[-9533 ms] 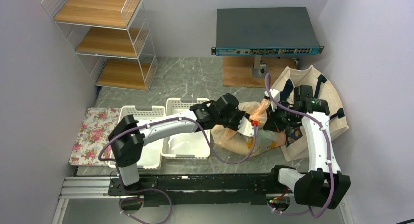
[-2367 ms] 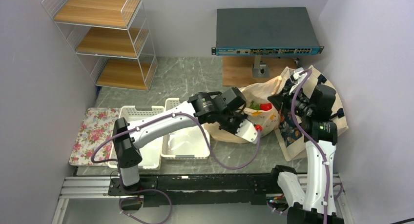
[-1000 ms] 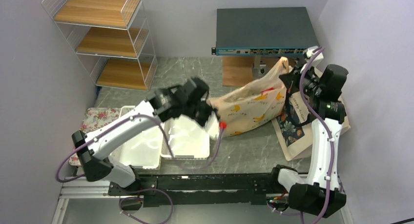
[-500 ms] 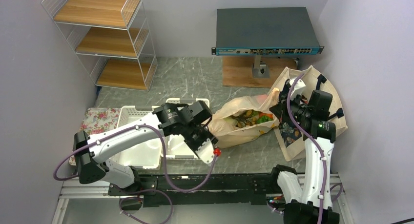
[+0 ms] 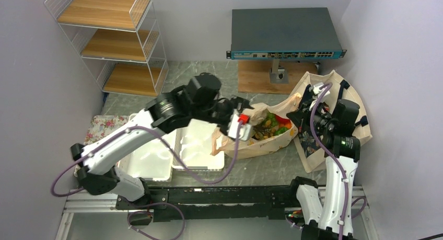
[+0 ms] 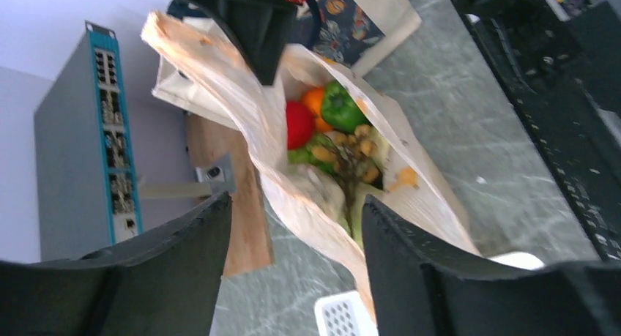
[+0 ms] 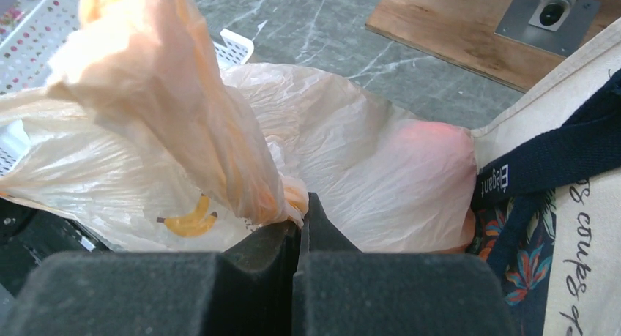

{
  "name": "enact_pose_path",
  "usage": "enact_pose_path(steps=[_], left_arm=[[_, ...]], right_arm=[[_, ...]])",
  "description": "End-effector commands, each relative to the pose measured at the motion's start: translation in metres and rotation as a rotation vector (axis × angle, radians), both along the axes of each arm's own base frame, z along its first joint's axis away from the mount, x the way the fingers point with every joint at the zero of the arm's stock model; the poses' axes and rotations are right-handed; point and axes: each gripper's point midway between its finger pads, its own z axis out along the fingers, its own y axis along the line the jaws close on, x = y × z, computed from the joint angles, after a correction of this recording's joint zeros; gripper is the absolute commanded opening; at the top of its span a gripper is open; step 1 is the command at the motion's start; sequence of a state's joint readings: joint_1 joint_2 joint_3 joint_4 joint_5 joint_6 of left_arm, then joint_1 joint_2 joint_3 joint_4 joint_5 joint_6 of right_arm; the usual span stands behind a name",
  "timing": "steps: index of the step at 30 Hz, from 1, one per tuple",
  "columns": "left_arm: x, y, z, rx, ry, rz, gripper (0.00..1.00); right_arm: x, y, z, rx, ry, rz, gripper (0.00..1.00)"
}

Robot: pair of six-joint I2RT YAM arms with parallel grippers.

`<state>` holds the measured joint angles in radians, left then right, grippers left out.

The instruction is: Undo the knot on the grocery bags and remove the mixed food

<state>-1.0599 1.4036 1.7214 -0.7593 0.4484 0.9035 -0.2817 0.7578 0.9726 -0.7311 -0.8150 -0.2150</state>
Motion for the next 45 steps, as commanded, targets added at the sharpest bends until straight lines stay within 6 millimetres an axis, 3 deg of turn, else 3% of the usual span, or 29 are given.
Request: enact_pose_path(steps=[1, 3, 5, 14, 18, 21, 24, 31, 34, 39, 41, 43, 45], left_arm=[[0.008, -0.049, 0.005, -0.029, 0.021, -0.031, 0.63], [0.013, -0.065, 0.008, -0.066, 0.05, -0.013, 0.62], [0.015, -0.076, -0.003, -0.065, 0.061, -0.014, 0.58], [0.042, -0.088, -0.098, 0.054, 0.015, 0.028, 0.51], [0.089, -0.09, -0.11, 0.056, 0.105, 0.205, 0.56], [0.133, -0.081, -0.11, 0.015, 0.155, 0.379, 0.68], [0.152, -0.074, -0.114, 0.001, 0.152, 0.461, 0.8], [0.15, -0.069, -0.14, 0.066, 0.202, 0.477, 0.91], [0.138, -0.072, -0.149, 0.079, 0.243, 0.428, 0.88], [0.111, -0.071, -0.145, 0.024, 0.236, 0.317, 0.7], [0.111, -0.069, -0.147, 0.02, 0.229, 0.326, 0.65], [0.118, -0.069, -0.154, 0.049, 0.246, 0.367, 0.66], [0.125, -0.069, -0.163, 0.075, 0.265, 0.41, 0.74]], right_arm=[[0.01, 0.007, 0.018, 0.07, -0.044, 0.026, 0.0], [0.011, 0.01, 0.019, 0.083, -0.038, 0.035, 0.0], [0.011, 0.01, 0.018, 0.089, -0.039, 0.032, 0.0], [0.016, 0.014, 0.026, 0.142, -0.034, 0.021, 0.0], [0.013, 0.016, 0.028, 0.132, -0.042, 0.028, 0.0], [0.009, 0.016, 0.028, 0.12, -0.043, 0.031, 0.0], [0.007, 0.017, 0.026, 0.116, -0.041, 0.034, 0.0], [0.007, 0.016, 0.028, 0.116, -0.046, 0.029, 0.0], [0.009, 0.015, 0.027, 0.116, -0.044, 0.02, 0.0], [0.01, 0.014, 0.027, 0.117, -0.044, 0.014, 0.0], [0.01, 0.014, 0.027, 0.117, -0.042, 0.014, 0.0], [0.01, 0.014, 0.027, 0.119, -0.041, 0.014, 0.0], [0.01, 0.014, 0.027, 0.118, -0.041, 0.013, 0.0]])
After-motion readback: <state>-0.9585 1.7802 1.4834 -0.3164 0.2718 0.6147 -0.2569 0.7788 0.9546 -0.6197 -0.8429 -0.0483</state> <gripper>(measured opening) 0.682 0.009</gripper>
